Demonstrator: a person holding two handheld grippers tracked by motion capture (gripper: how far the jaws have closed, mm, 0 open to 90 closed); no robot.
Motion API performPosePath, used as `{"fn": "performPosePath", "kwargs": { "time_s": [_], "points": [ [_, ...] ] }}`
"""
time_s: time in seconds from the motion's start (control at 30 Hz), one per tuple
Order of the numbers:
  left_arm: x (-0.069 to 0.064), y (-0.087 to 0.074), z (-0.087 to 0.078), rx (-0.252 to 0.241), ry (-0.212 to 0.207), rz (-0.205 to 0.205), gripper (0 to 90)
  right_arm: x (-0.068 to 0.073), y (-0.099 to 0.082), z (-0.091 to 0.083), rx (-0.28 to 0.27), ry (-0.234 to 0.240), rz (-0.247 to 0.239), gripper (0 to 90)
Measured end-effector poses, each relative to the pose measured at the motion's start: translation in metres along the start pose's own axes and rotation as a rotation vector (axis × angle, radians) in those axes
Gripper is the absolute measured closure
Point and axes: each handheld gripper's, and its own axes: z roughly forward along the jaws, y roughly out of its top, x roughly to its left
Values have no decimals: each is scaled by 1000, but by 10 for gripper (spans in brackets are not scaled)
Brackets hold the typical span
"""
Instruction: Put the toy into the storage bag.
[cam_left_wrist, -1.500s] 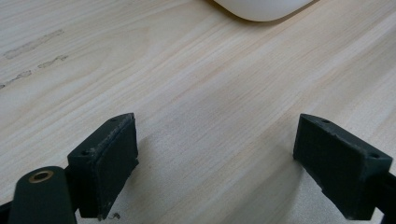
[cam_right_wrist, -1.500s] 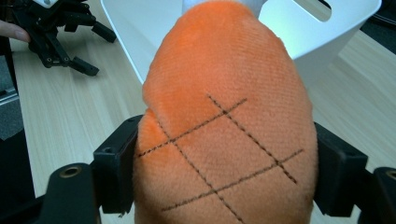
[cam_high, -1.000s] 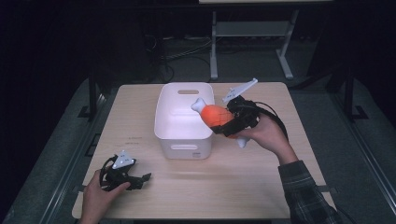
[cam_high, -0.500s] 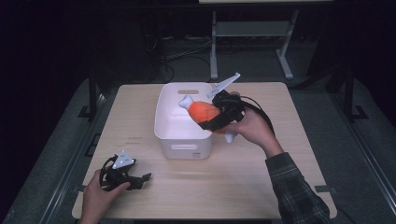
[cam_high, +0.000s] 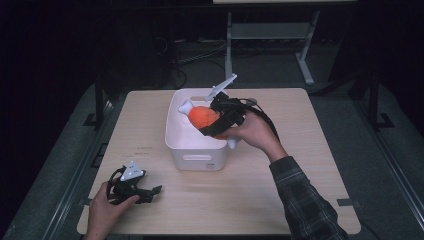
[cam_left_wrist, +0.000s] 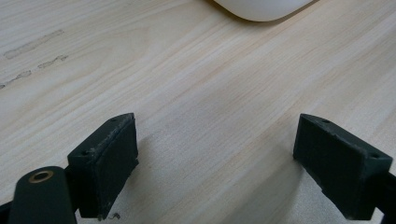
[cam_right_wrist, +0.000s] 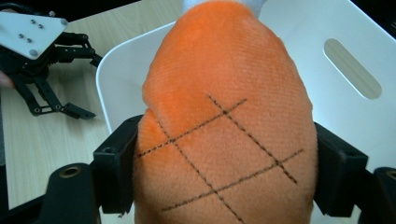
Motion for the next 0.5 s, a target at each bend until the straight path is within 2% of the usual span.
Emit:
{"fn": "performPosePath", "kwargs": {
  "time_s": [0.5],
  "points": [
    [0, 0, 0, 1, 0, 1, 129, 1, 23, 31, 43, -6, -10, 230]
  ]
}}
